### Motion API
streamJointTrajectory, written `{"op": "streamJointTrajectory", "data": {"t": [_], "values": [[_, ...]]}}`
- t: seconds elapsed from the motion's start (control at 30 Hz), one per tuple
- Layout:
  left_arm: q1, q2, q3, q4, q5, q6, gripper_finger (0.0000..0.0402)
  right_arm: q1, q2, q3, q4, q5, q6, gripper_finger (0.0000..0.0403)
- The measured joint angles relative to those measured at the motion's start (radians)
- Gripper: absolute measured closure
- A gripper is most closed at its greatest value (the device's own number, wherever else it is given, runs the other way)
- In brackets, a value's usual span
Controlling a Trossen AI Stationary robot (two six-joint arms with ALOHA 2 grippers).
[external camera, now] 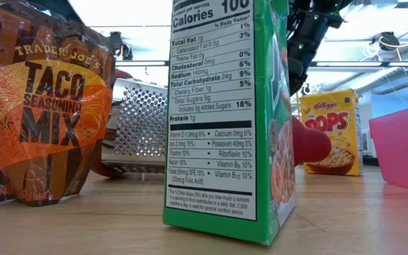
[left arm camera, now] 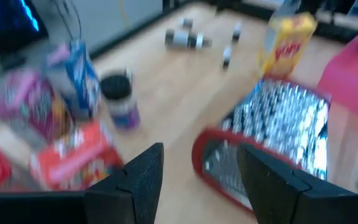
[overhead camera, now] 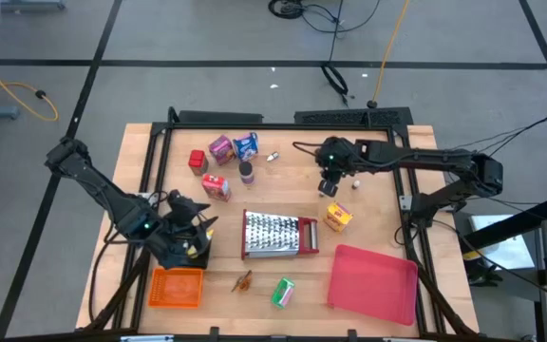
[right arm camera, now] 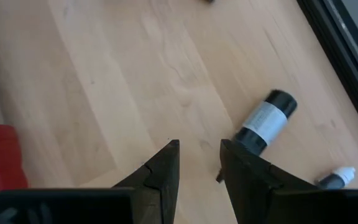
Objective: Pick & Place Kitchen Items
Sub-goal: Put the small brown food coloring bottle into the black bin
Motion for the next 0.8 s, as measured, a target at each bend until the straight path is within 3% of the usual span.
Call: {"op": "streamJointTrajectory", "data": {"t": [0.17,0.37,0.8], "values": [[0.036,0.0,0.0,0.172,-0.085,0.201,0.0195,-0.019,0.0,-0.018,0.004,-0.066,0.004,0.0291],[0.089,0.0,0.0,0.293,-0.093,0.363,0.0195,-0.019,0.0,-0.122,0.067,-0.083,0.025,0.0291],[0.17,0.0,0.0,0.306,-0.063,0.382,0.0194,-0.017,0.001,-0.264,0.276,-0.217,0.076,0.0291]]}}
